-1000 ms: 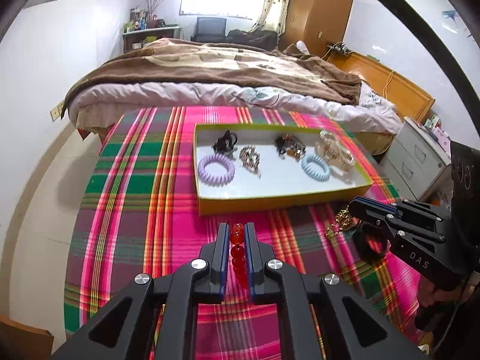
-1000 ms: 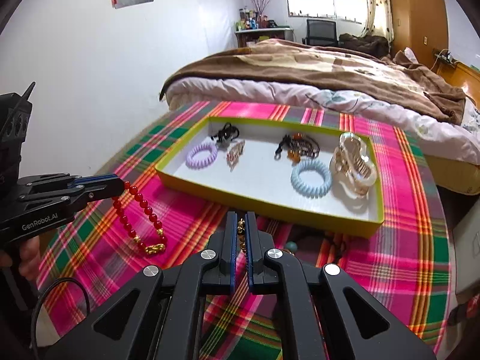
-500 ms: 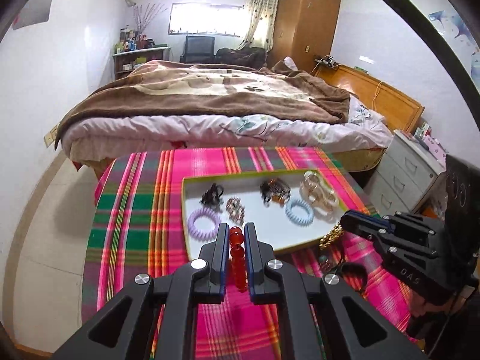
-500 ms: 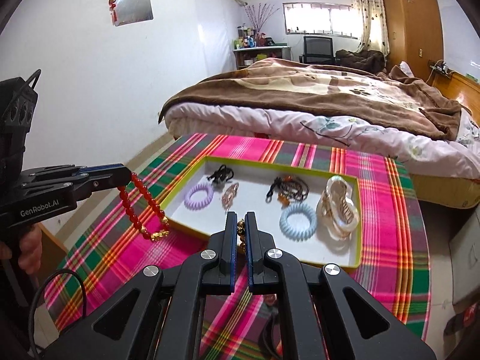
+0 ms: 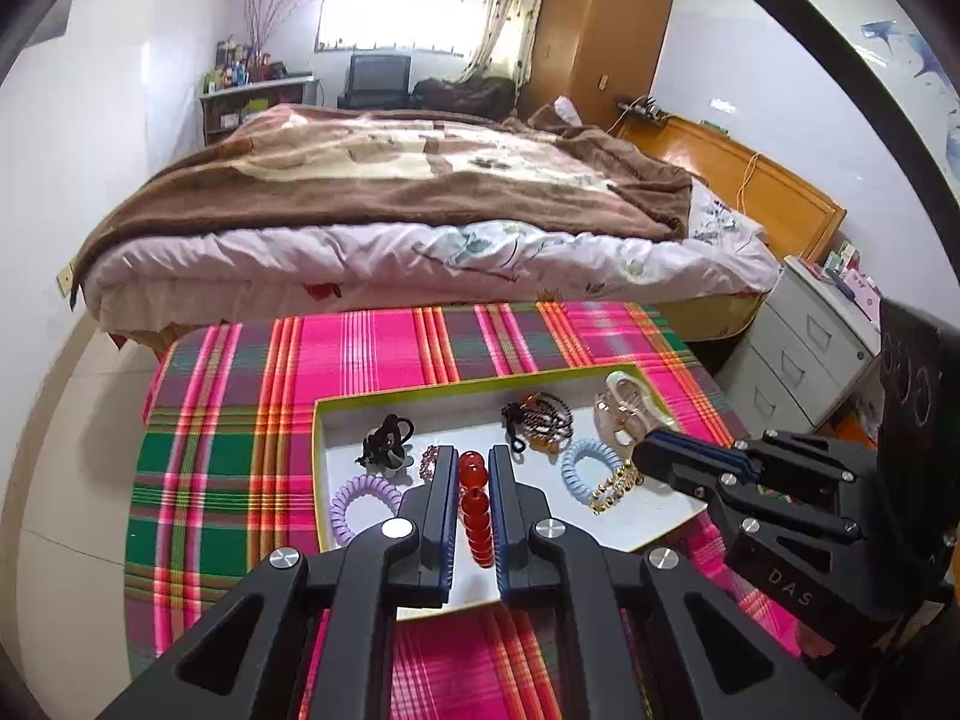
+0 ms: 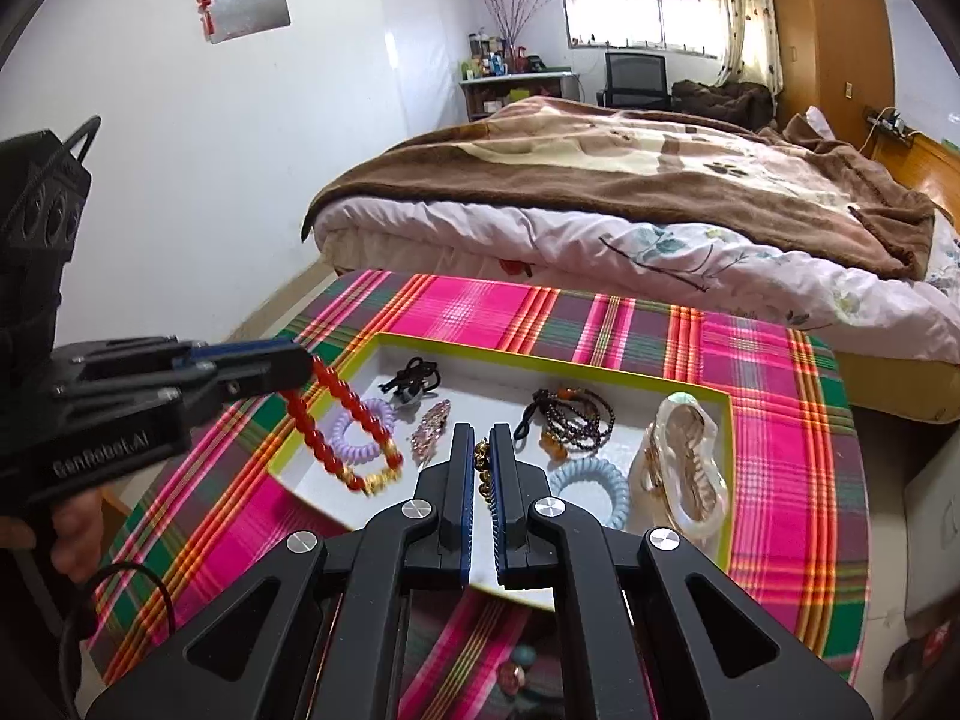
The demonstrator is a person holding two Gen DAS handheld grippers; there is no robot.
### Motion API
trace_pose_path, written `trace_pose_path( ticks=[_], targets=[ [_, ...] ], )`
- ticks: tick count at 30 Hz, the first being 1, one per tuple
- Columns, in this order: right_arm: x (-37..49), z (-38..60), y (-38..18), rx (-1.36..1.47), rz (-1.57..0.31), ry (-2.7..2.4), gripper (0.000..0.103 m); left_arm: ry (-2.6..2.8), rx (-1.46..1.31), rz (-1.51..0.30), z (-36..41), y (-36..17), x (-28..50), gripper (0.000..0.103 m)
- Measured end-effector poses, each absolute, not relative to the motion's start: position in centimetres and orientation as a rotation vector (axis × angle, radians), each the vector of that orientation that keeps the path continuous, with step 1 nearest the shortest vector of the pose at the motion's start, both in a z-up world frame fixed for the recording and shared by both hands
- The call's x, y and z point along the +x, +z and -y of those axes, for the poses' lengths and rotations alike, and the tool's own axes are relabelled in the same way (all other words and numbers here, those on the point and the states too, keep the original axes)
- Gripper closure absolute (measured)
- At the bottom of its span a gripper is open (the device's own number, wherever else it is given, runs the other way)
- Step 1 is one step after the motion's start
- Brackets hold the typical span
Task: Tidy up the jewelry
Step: 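Carry the red bracelet and gold chain into the tray and open both grippers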
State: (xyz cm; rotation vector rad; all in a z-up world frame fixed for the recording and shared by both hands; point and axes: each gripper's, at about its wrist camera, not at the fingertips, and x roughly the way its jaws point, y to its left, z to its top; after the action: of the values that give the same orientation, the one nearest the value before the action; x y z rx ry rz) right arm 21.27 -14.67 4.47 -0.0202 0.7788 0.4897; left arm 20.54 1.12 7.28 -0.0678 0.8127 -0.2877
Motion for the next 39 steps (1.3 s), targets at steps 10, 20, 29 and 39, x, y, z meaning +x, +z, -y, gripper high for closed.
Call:
trace_pose_path(
  ticks=[10, 20, 29, 39],
  targets=[
    [25.4, 13.8, 0.8, -0.029, -0.892, 0.508, 0.098, -0.276, -0.041, -0.876, -1.1, 3.4, 23.2, 0.093],
    [26.5, 12.5, -1.5, -0.075, -0.954, 0.542, 0.098, -0.249, -0.028, -0.947, -1.5, 0.2, 24.1, 0.093],
    [25.9, 11.7, -2.6, -0.104, -0.985, 0.579, 0.098, -0.225, -0.040, -0.984, -2.0, -1.1, 23.7, 0.093],
    [25.3, 12.1, -1.9, -0.092, -0.972, 0.572, 0.090, -0.216, -0.068, -0.994, -2.6, -1.1, 22.9, 0.078]
  ],
)
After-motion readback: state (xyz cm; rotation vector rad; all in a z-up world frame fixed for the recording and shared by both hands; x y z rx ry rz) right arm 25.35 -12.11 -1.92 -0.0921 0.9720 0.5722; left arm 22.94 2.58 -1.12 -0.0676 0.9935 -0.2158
